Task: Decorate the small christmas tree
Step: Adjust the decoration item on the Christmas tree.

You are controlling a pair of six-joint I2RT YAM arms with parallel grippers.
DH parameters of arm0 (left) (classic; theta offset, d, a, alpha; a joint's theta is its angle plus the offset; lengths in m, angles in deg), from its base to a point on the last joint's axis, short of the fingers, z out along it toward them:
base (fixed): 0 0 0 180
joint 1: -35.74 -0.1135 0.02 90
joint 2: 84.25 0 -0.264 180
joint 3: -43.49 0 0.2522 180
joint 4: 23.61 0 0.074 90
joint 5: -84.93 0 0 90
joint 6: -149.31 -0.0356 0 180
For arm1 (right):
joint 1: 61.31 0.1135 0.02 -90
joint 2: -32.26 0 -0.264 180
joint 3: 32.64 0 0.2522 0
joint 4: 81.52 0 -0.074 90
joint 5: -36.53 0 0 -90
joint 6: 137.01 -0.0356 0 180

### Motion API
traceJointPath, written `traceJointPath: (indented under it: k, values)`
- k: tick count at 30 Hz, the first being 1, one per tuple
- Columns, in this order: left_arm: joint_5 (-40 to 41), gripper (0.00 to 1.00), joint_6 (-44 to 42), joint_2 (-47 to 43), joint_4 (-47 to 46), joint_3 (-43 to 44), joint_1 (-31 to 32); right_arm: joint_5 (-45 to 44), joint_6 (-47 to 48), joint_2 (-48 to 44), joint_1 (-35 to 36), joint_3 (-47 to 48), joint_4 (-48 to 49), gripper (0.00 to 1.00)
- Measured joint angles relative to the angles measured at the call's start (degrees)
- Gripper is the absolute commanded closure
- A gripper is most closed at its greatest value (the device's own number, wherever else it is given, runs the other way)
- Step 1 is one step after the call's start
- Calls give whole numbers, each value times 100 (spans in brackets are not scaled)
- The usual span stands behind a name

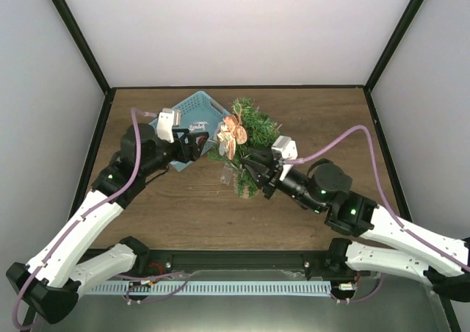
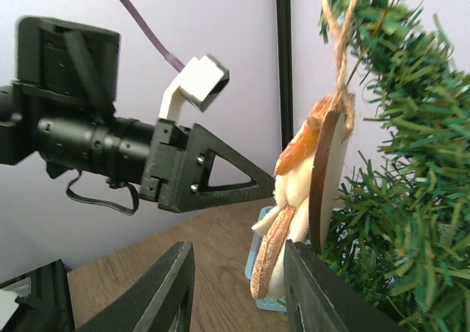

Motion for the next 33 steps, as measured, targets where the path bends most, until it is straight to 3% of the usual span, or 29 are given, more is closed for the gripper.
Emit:
traceJointPath:
  k: [5,16,25,28,33]
  values:
    - [-557,26,70,-79,-186,0,0,-155,-101,461,0,26,271,67]
    - [-1147,28,164,-101,-485,-15,0,-785,48,710,0,101,472,99]
    - [-1143,27,125,-87,-529,-122,0,-992,251,599,0,140,566,98]
    - [-1143,27,118,-83,-529,-136,0,-1043,323,570,0,140,557,77]
    - [-1147,27,122,-74,-555,-133,0,-1067,289,557,0,160,487,71]
